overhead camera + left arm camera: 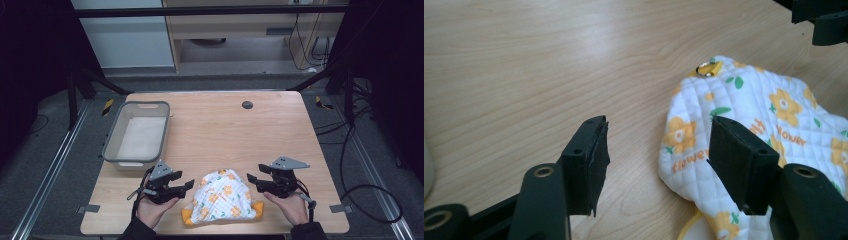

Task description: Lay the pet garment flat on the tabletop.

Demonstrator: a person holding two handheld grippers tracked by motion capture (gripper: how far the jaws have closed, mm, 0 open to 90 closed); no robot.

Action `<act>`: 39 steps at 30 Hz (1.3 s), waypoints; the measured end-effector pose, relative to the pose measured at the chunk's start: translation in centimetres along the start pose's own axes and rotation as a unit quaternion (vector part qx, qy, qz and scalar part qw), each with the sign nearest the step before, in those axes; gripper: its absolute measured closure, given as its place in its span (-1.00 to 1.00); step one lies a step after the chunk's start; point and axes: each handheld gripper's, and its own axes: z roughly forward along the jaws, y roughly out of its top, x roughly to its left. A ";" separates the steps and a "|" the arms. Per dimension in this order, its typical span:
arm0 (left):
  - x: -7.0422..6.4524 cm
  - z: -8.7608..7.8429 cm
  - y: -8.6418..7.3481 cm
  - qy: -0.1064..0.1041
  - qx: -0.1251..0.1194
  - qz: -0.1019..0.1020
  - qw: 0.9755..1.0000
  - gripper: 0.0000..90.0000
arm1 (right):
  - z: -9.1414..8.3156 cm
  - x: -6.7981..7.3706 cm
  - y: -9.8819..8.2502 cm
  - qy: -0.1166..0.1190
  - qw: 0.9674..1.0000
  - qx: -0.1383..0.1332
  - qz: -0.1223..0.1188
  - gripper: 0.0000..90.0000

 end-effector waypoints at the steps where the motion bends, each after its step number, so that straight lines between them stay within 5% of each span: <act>1: -0.1 0.2 -0.1 -0.001 0.002 -0.001 1.000 -0.10 | 0.2 0.1 -0.1 0.003 1.000 0.003 0.000 -0.11; 15: -1.9 2.9 -1.6 -0.029 0.067 0.025 0.997 0.01 | 1.9 1.1 -2.0 0.041 0.998 0.050 0.000 0.03; 24: -2.2 3.9 -2.0 -0.056 0.087 0.017 0.994 0.46 | 2.9 1.6 -2.4 0.064 0.995 0.076 -0.002 0.37; 30: -1.9 4.0 -1.9 -0.061 0.087 0.016 0.994 0.89 | 2.7 1.6 -2.2 0.067 0.995 0.075 -0.006 0.72; 37: -1.7 3.5 -1.6 -0.064 0.077 0.022 0.995 0.97 | 2.2 1.7 -1.9 0.071 0.995 0.066 -0.005 0.94; 39: -1.7 2.6 -0.9 -0.063 0.053 0.027 0.996 0.97 | 1.9 1.7 -1.5 0.070 0.996 0.054 -0.013 0.95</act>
